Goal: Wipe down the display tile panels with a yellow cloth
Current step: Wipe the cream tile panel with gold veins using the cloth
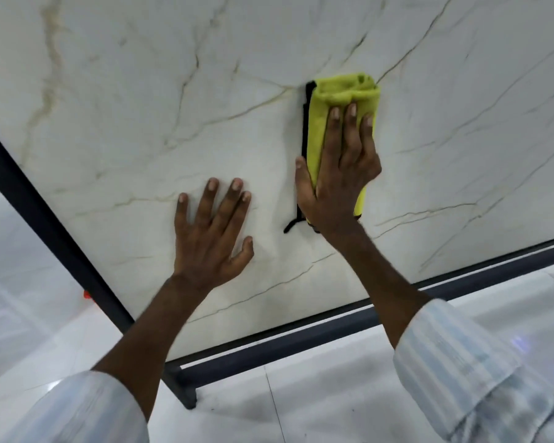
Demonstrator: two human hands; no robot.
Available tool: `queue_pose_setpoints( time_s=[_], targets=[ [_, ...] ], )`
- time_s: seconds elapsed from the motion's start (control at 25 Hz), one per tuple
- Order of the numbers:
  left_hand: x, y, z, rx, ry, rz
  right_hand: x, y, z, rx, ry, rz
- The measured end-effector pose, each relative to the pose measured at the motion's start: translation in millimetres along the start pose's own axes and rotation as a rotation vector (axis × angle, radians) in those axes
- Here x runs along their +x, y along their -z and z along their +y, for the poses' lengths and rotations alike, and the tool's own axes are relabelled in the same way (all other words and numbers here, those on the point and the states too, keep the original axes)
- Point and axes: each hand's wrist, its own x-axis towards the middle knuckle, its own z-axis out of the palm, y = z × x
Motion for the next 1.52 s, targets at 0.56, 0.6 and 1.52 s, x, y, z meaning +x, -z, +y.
queue_pose_setpoints(
  time_s=[0.56, 0.6, 1.52],
  targets=[
    [-4.4, -0.2, 1.1, 0.061, 0.019, 0.003, -103.6, -2.9, -9.0, 0.126, -0.097, -0.085],
    [-2.4, 1.0, 0.4, 0.059, 0.023, -0.003, -106.5, -6.3, -7.7, 0.127, -0.086, -0.065],
    [-136.5, -1.8, -38.7, -0.039, -0.027, -0.052, -173.3, 0.2, -73.3, 0.057, -0.108, -0.135]
  ],
)
